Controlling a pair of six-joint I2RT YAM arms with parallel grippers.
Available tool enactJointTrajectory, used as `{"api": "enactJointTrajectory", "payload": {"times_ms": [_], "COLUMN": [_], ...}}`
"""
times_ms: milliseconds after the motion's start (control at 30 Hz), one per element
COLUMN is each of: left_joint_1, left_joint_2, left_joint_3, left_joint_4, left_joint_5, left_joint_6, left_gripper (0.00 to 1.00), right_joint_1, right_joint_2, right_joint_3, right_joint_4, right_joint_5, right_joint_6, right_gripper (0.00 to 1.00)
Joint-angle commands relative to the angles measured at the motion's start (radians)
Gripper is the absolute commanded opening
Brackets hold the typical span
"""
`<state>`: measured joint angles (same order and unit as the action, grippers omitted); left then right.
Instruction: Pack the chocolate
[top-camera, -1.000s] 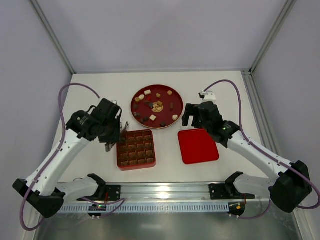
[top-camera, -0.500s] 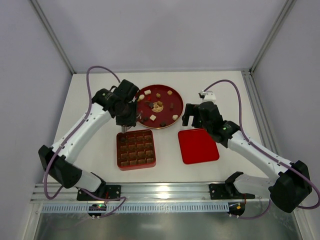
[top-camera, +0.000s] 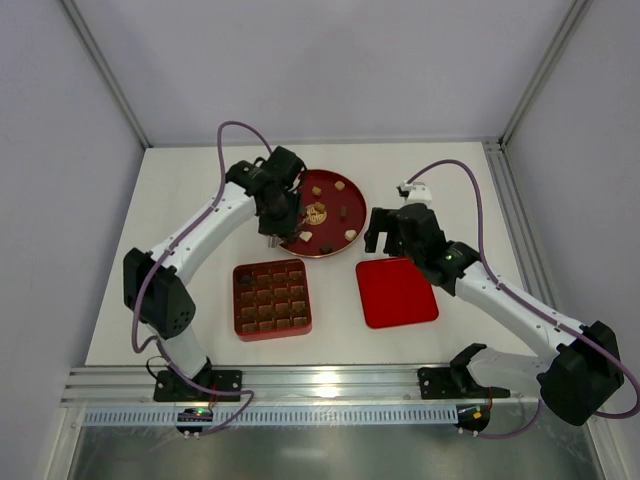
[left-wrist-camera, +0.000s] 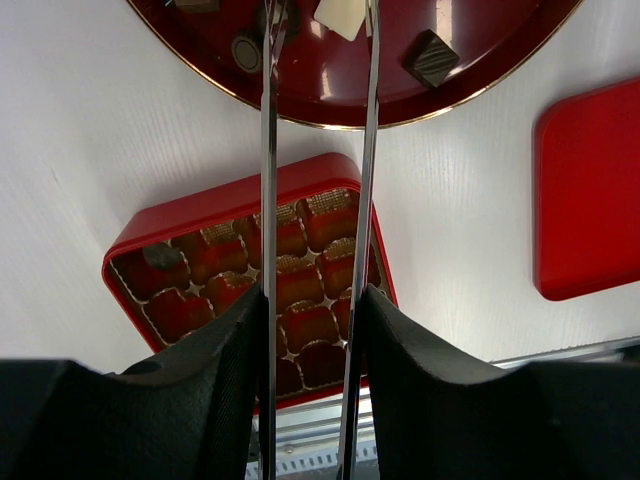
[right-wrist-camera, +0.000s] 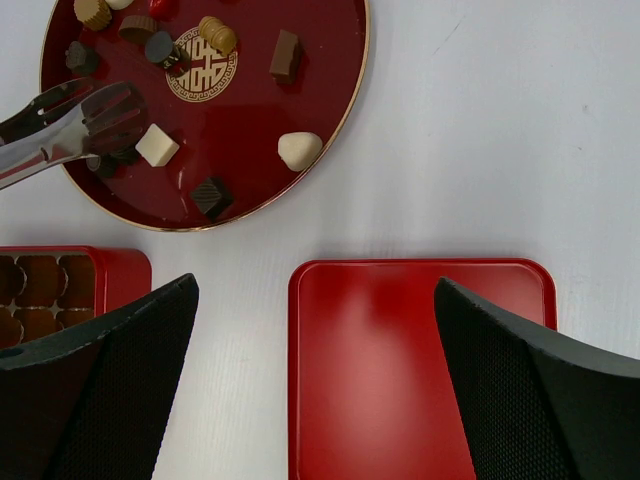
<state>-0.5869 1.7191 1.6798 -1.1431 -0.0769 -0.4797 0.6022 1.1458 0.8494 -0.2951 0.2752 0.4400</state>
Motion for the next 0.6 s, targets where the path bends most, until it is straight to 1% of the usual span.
{"api": "enactJointTrajectory", "payload": {"times_ms": [0, 300, 567], "left_joint_1": [-0.004, -0.014, -0.025], "left_joint_2": [0.019, 0.060, 0.069], "left_joint_3": [0.040, 0.029, 0.018], "left_joint_4": [0.032, 0.066, 0.059], "left_joint_5": [0.020, 0.023, 0.022], "left_joint_6": [0.042, 0.067, 0.067], "left_gripper": [0.42, 0.42, 0.42], "right_joint_1": [0.001, 0.001, -0.001], "right_joint_2": [-0.018, -0.024, -0.029], "right_joint_3": [0.034, 0.030, 0.025], "right_joint_4": [0.007, 0.001, -0.004], "right_joint_5": [0.021, 0.027, 0.035], "right_joint_6": [-0.012, -0.011, -0.009], "right_gripper": [1.00, 1.00, 1.00]}}
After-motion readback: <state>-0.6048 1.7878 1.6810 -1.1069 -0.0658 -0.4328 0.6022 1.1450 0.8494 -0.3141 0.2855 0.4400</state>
